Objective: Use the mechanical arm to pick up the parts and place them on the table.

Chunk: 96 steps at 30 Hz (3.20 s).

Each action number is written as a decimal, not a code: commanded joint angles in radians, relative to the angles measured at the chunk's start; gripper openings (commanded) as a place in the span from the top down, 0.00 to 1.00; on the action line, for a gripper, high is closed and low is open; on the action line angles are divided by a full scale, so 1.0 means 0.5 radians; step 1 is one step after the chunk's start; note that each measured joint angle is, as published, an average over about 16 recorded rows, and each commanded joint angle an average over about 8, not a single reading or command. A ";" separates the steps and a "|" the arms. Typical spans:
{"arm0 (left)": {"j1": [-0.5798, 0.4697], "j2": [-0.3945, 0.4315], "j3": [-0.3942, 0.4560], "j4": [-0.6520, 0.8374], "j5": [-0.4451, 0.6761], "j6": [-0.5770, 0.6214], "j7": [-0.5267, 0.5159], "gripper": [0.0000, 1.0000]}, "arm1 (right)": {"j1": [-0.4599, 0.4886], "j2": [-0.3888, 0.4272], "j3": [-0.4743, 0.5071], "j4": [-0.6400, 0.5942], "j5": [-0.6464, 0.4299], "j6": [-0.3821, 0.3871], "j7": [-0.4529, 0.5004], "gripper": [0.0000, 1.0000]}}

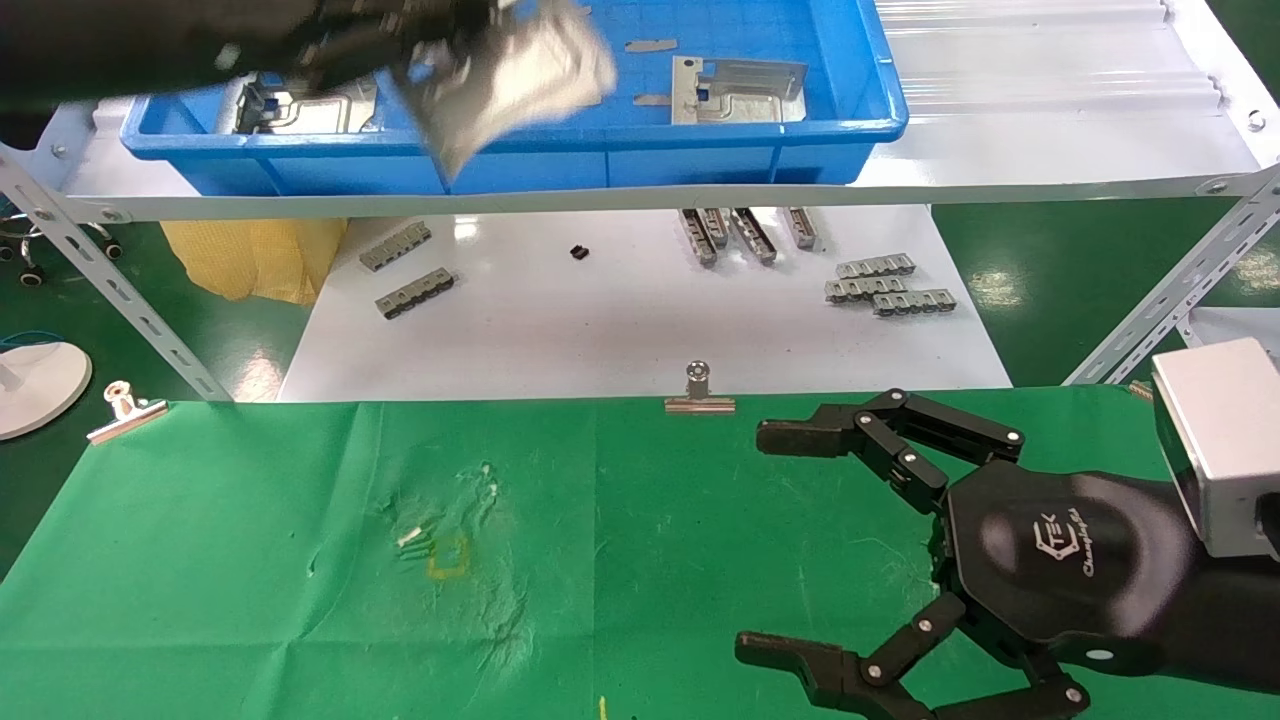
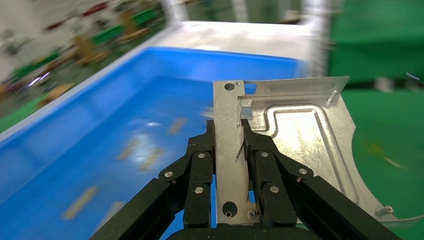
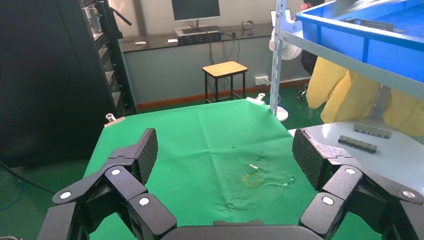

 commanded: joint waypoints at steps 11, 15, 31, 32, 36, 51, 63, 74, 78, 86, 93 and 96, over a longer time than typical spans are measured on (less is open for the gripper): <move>0.523 -0.492 0.275 -0.661 -0.272 0.307 0.469 1.00 | 0.000 0.000 0.000 0.000 0.000 0.000 0.000 0.00; 0.674 -0.520 0.427 -0.692 -0.254 0.275 0.622 1.00 | 0.000 0.000 0.000 0.000 0.000 0.000 0.000 0.00; 0.717 -0.210 0.619 -0.042 -0.022 0.113 1.203 0.15 | 0.000 0.000 -0.001 0.000 0.000 0.000 0.000 0.00; 0.713 -0.193 0.619 -0.012 -0.020 0.100 1.229 0.07 | 0.000 0.000 -0.001 0.000 0.000 0.000 0.000 0.00; 0.694 -0.135 0.613 0.099 -0.021 0.062 1.306 0.00 | 0.000 0.000 -0.001 0.000 0.001 0.000 0.000 0.00; 0.626 -0.115 0.590 0.360 -0.070 0.244 1.311 0.00 | 0.000 0.000 -0.001 0.000 0.001 0.000 -0.001 0.00; 0.617 -0.151 0.551 0.464 -0.148 0.286 1.109 0.00 | 0.000 0.001 -0.001 0.000 0.001 0.001 -0.001 0.00; 0.734 -0.208 0.457 0.218 -0.212 0.267 0.956 0.00 | 0.000 0.001 -0.001 -0.001 0.001 0.001 -0.001 0.00; 0.816 -0.250 0.388 0.052 -0.264 0.254 0.839 0.00 | 0.000 0.001 -0.001 -0.001 0.001 0.001 -0.001 0.00; 0.980 -0.333 0.250 -0.278 -0.367 0.230 0.606 0.00 | 0.000 0.001 -0.001 -0.001 0.001 0.001 -0.001 0.00; 1.124 -0.406 0.129 -0.567 -0.457 0.208 0.401 0.00 | 0.000 0.001 -0.001 -0.001 0.001 0.001 -0.001 0.00; 1.186 -0.438 0.077 -0.691 -0.496 0.199 0.314 0.00 | 0.000 0.001 -0.002 -0.001 0.002 0.001 -0.001 0.00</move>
